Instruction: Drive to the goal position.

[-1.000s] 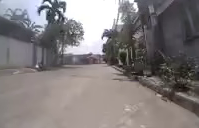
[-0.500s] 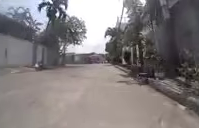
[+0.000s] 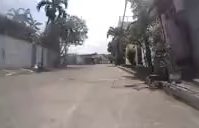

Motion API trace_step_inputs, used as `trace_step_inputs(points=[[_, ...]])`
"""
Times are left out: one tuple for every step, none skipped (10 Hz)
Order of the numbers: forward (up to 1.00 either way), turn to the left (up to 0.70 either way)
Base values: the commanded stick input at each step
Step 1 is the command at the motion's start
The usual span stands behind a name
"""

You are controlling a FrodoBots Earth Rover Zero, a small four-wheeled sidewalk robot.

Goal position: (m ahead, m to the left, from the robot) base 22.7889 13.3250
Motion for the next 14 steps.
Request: trace_step_inputs(points=[[1.00,-0.40],[1.00,-0.40],[1.00,-0.40],[1.00,-0.40],[1.00,-0.40],[1.00,-0.40],[1.00,-0.14],[1.00,0.00],[1.00,0.00],[1.00,0.00],[1.00,0.00],[1.00,0.00],[1.00,0.00],[1.00,0.00]])
